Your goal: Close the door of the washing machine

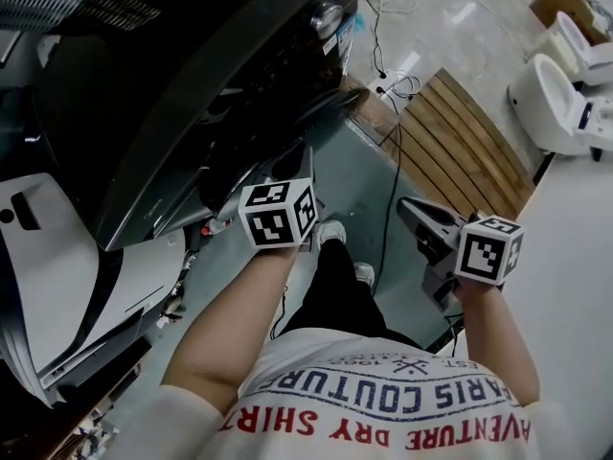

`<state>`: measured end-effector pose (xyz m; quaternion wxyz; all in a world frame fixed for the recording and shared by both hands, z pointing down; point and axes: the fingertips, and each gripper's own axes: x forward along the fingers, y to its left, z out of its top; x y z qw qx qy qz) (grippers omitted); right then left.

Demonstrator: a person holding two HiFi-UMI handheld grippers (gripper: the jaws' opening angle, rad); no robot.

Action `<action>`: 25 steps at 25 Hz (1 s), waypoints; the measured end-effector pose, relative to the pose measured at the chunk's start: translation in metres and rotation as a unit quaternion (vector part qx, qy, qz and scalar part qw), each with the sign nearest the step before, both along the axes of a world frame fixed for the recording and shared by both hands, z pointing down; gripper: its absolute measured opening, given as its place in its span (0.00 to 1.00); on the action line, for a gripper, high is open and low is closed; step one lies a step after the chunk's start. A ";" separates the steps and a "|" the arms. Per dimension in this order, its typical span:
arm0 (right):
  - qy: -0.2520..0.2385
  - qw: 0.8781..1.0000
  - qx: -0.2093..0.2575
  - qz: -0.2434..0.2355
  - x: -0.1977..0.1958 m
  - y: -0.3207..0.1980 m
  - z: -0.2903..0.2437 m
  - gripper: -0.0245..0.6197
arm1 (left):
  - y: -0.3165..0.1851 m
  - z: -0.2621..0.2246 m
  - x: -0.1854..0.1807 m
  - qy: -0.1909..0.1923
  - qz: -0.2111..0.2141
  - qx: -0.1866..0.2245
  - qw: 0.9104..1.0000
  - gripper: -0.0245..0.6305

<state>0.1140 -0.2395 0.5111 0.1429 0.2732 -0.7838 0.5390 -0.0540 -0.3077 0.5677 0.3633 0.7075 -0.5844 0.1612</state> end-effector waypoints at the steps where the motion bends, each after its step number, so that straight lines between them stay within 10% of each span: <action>1: 0.001 1.000 0.000 -0.001 -0.004 -0.003 -0.001 0.07 | -0.002 0.000 -0.006 0.000 -0.009 0.002 1.000 0.08; 18: 0.025 0.990 0.093 -0.102 -0.091 -0.081 0.011 0.07 | -0.003 -0.005 -0.021 0.038 -0.020 -0.010 0.999 0.08; 25: 0.109 0.960 0.185 -0.180 -0.116 -0.110 0.046 0.07 | 0.038 -0.001 -0.028 0.052 -0.019 -0.032 0.998 0.08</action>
